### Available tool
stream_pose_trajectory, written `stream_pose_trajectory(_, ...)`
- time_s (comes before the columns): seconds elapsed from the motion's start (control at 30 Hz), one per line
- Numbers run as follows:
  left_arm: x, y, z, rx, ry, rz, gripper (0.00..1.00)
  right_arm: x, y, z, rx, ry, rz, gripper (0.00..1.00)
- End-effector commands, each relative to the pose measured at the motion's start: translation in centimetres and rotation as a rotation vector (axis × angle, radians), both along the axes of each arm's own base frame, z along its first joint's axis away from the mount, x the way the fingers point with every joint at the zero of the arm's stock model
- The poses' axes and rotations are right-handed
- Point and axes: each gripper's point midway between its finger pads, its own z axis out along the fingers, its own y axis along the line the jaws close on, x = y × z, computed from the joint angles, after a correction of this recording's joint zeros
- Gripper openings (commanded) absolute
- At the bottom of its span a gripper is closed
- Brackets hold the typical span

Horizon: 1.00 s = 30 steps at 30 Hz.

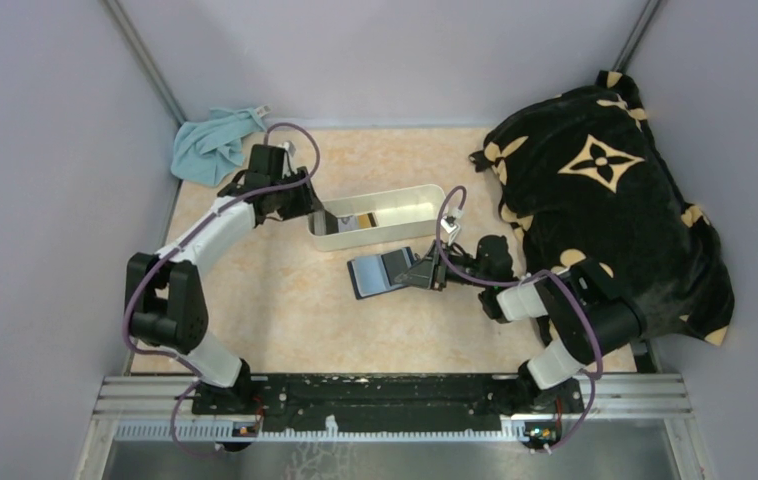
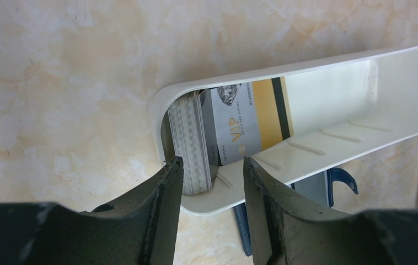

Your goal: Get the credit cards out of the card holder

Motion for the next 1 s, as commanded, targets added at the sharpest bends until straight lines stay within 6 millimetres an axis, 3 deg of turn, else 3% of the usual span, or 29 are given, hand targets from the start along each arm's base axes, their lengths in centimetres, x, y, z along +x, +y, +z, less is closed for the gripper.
stream_pose_trajectory(0.0, 0.2, 0.0, 2.7, -0.037, -0.097, 0.009, 0.51, 0.9, 0.0, 2.3, -0.002, -0.114, -0.009, 0.39)
stream_pose_trajectory(0.13, -0.8, -0.6, 6.4, -0.102, -0.234, -0.029, 0.47, 2.2, -0.5, 2.2, -0.102, -0.168, -0.065, 0.39)
stream_pose_trajectory(0.23, -2.6, -1.0, 8.8, -0.169, -0.338, -0.04, 0.46, 3.8, -2.2, 0.2, -0.349, -0.191, -0.159, 0.39)
stream_pose_trajectory(0.33, -5.0, -2.0, 8.9, -0.172, -0.376, -0.06, 0.47, 5.1, -4.2, 0.3, -0.505, -0.259, -0.24, 0.42)
stream_pose_trajectory(0.4, -6.9, -3.7, 9.1, -0.169, -0.417, -0.111, 0.46, 5.6, -5.0, 0.3, -0.545, -0.284, -0.272, 0.56)
stream_pose_trajectory(0.5, -9.7, -7.4, 8.3, -0.178, -0.451, -0.225, 0.41, 6.0, -5.5, -1.0, -0.576, -0.255, -0.307, 0.59)
stream_pose_trajectory(0.57, -11.5, -9.8, 7.1, -0.22, -0.433, -0.291, 0.34, 6.2, -5.1, -2.1, -0.572, -0.216, -0.296, 0.55)
stream_pose_trajectory(0.6, -12.2, -10.7, 6.2, -0.243, -0.412, -0.311, 0.25, 6.2, -4.8, -2.5, -0.561, -0.196, -0.288, 0.47)
stream_pose_trajectory(0.67, -13.1, -12.2, 4.2, -0.279, -0.358, -0.339, 0.01, 6.3, -4.4, -3.1, -0.542, -0.159, -0.281, 0.01)
stream_pose_trajectory(0.77, -14.2, -14.4, 1.5, -0.302, -0.301, -0.4, 0.0, 6.5, -4.2, -3.9, -0.539, -0.137, -0.281, 0.0)
stream_pose_trajectory(0.97, -13.8, -17.0, -1.7, -0.275, -0.237, -0.46, 0.0, 6.9, -4.4, -4.5, -0.555, -0.135, -0.299, 0.0)
